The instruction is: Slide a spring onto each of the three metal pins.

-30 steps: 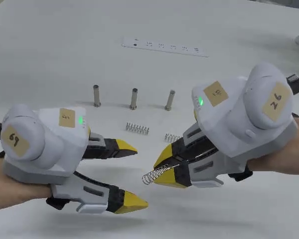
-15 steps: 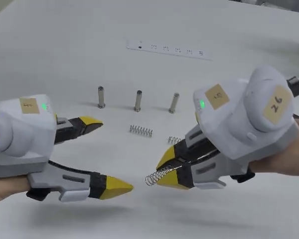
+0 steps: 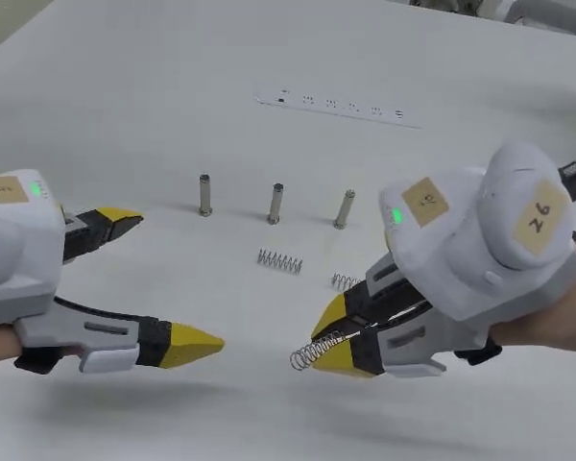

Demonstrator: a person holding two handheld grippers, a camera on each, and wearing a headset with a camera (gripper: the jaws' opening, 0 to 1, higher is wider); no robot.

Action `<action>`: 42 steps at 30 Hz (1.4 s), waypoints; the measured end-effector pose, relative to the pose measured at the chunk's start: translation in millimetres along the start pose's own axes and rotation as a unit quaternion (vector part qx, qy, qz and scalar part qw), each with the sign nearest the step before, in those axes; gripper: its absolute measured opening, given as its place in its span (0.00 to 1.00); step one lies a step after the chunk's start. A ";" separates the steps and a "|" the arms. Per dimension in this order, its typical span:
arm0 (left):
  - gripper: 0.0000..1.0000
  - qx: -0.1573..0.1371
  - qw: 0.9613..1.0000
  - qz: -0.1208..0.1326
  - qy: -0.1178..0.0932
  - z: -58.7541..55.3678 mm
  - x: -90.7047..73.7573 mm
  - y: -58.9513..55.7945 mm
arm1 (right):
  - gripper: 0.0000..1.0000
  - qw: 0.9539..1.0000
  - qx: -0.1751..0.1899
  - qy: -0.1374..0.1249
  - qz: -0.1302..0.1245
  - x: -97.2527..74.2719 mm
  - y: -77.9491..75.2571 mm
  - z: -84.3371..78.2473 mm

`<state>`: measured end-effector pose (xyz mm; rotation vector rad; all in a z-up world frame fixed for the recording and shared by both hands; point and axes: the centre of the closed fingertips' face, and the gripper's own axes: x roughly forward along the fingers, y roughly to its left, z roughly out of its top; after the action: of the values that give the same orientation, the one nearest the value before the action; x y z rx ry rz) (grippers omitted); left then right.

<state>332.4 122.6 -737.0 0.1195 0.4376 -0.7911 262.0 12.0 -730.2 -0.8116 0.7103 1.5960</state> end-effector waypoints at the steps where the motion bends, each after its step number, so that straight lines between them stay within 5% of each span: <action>1: 0.98 -0.003 1.000 0.002 0.001 -0.6 -0.9 2.2 | 0.08 1.000 -0.001 0.001 0.002 -0.4 -0.8 0.6; 8: 0.98 -0.009 1.000 0.019 -0.003 -0.4 -7.8 10.6 | 0.08 1.000 -0.017 0.018 0.003 -6.4 -14.8 3.0; 13: 0.98 0.000 1.000 0.016 0.003 -3.6 -11.7 13.0 | 0.08 0.999 -0.025 0.038 -0.018 -14.7 -43.3 5.1; 27: 0.96 0.006 1.000 0.016 -0.006 -5.7 -12.2 17.5 | 0.08 0.992 -0.089 0.092 -0.012 -16.2 -107.8 26.5; 42: 0.96 0.015 1.000 0.015 -0.008 -5.6 -12.8 17.6 | 0.08 0.983 -0.142 0.113 -0.024 -8.9 -181.8 78.9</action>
<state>335.1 144.9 -737.6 0.1476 0.4073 -0.7684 432.4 100.5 -680.4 -1.2252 0.6230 1.5975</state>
